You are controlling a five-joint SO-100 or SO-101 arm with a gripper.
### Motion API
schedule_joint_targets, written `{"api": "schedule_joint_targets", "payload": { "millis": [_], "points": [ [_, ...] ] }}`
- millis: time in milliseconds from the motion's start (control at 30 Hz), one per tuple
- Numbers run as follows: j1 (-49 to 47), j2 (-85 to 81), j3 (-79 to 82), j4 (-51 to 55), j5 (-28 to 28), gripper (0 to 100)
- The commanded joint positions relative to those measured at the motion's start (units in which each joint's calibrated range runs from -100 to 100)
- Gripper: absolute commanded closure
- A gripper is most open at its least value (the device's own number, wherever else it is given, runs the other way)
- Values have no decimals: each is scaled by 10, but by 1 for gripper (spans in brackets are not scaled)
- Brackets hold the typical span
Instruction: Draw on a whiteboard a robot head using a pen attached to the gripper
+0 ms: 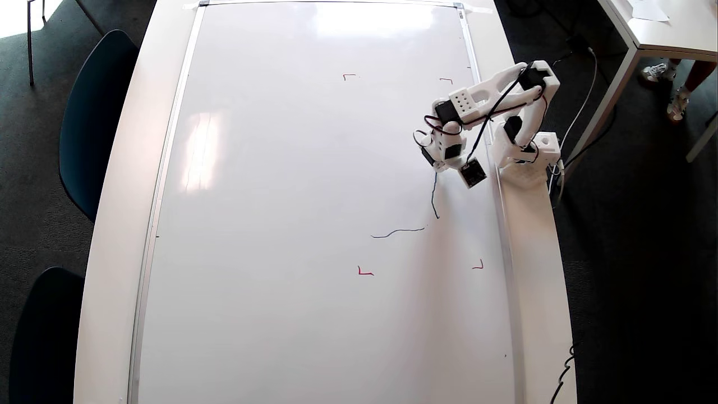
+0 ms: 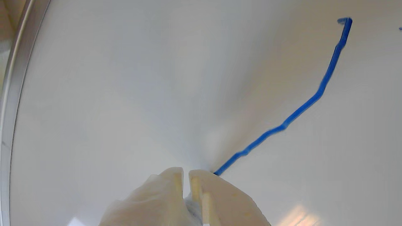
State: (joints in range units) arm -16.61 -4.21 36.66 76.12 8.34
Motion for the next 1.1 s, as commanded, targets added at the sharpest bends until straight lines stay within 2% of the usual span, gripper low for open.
{"api": "schedule_joint_targets", "payload": {
  "millis": [0,700,867,1067],
  "points": [
    [40,-16,18,1,26,99],
    [248,-24,-15,-5,175,99],
    [300,-16,-40,-5,226,99],
    [313,-16,-40,-6,254,99]
  ]
}}
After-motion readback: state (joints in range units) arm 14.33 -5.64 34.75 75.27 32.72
